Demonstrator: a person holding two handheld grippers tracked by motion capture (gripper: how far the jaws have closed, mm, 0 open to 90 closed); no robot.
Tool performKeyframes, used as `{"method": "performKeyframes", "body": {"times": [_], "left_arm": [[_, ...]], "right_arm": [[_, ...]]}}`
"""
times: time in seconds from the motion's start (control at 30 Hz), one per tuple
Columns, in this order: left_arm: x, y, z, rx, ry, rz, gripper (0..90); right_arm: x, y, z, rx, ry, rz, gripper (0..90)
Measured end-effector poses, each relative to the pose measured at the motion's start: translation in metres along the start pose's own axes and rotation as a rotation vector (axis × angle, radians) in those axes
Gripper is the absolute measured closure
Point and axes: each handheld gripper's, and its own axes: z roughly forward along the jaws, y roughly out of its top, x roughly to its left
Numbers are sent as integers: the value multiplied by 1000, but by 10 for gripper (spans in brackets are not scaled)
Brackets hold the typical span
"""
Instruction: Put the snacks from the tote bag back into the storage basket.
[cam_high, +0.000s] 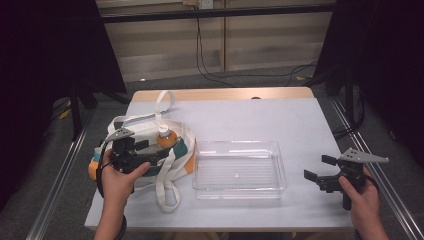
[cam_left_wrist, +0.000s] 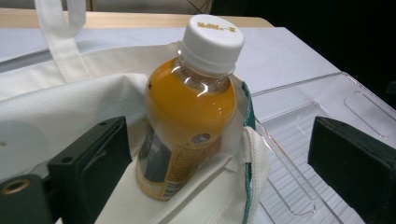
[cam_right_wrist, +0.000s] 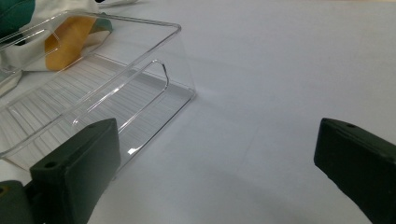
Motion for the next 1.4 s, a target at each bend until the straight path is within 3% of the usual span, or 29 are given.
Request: {"method": "performKeyframes", "body": {"times": [0.2, 0.3, 0.4, 0.47, 0.67, 0.8, 0.97, 1.07, 1.13, 1.27, 1.4], "left_arm": [[-2, 3, 2, -1, -5, 39, 42], [-2, 4, 2, -6, 4, 39, 45], [0, 6, 0, -18, 37, 48, 93], [1, 7, -1, -22, 21, 42, 135], [3, 11, -1, -44, 38, 65, 189], [2, 15, 2, -45, 27, 93, 246], [2, 16, 2, -57, 25, 80, 322], [3, 18, 3, -62, 0, 78, 375], [2, 20, 4, -43, 7, 109, 399], [1, 23, 6, -48, 4, 100, 408], [0, 24, 10, -15, 14, 118, 438]], "right_arm": [[-1, -1, -4, -7, -5, -2, 2], [-1, -2, -5, -8, -10, -2, 2], [-1, -3, -6, -2, -8, 1, 2], [-1, -4, -8, -1, -14, -1, 2], [-4, -7, -18, -16, -32, 11, 2], [-5, -10, -24, -19, -42, 14, 2], [-3, -10, -26, -21, -43, 10, 2], [-4, -10, -26, -21, -41, 7, 2], [-5, -10, -26, -21, -40, 5, 2], [-6, -10, -25, -20, -38, 6, 2], [-6, -9, -23, -12, -35, 3, 2]]}}
